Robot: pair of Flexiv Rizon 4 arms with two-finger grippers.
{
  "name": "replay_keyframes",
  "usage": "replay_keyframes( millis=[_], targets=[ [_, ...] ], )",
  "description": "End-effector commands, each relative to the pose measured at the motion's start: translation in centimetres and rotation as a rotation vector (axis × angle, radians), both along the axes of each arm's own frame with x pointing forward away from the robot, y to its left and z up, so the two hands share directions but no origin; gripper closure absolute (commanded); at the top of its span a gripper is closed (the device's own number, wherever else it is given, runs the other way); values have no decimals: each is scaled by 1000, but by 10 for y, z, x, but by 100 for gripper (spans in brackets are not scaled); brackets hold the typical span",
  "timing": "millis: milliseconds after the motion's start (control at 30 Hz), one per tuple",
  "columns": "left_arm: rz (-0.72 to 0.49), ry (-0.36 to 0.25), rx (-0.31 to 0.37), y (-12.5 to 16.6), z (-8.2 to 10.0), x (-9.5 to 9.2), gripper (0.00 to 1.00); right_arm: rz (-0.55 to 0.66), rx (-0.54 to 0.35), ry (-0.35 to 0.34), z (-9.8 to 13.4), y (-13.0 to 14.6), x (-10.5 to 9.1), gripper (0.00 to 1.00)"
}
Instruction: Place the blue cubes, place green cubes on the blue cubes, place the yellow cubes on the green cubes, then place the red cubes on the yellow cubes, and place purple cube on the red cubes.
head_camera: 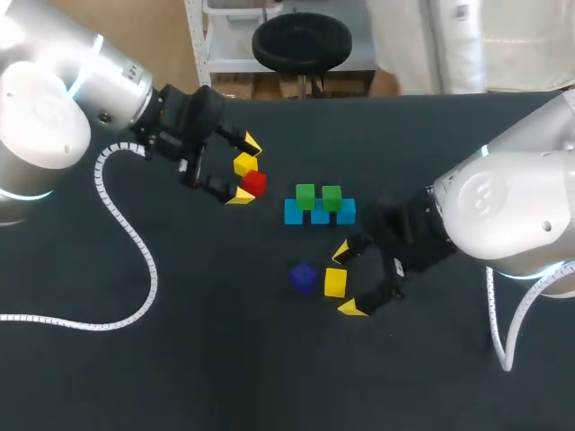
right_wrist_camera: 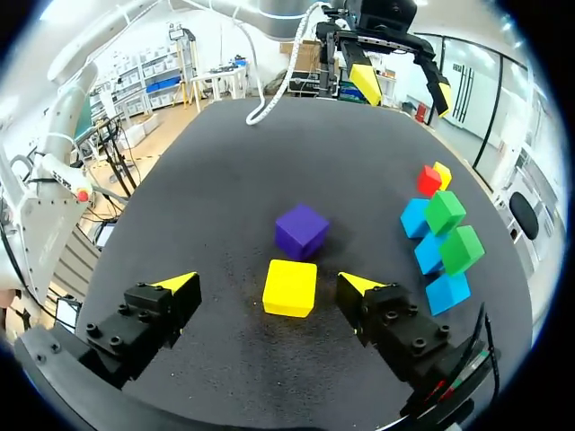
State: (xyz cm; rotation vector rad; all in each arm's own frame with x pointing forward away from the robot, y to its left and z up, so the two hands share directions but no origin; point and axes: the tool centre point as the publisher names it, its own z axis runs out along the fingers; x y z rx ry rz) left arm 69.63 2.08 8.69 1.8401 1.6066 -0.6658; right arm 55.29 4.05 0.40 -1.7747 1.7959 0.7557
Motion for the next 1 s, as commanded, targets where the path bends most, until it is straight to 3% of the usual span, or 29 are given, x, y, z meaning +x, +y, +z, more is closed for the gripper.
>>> replay_keyframes(
  millis=[33,167,267,400,467,633,733,800,833,867,1000],
  targets=[
    [-2,5,6,-1,0,2,0,0,-3,-1,-2,2,3,0],
    [-2,5,6,-1,0,2,0,-1,-4,-2,-5,3,5,0],
    [-2,5,6,-1,0,2,0,-2,-3,-2,-7,2,7,9],
    [-2,5,6,-1,0,2,0,-3,3,4,-9,2,8,26],
    [-2,5,6,-1,0,2,0,-2,4,4,-9,2,8,49],
    [-2,5,6,-1,0,2,0,4,7,7,-11,2,8,55],
    [-2,5,6,-1,0,2,0,7,10,7,-11,1,8,64],
    [-2,5,6,-1,0,2,0,11,10,2,-11,-1,8,80],
    [-2,5,6,-1,0,2,0,13,11,0,-10,-2,8,94],
    [-2,5,6,-1,0,2,0,16,11,-3,-10,-2,8,100],
    [-2,5,6,-1,0,2,0,29,18,-25,-3,-8,9,100]
  ],
)
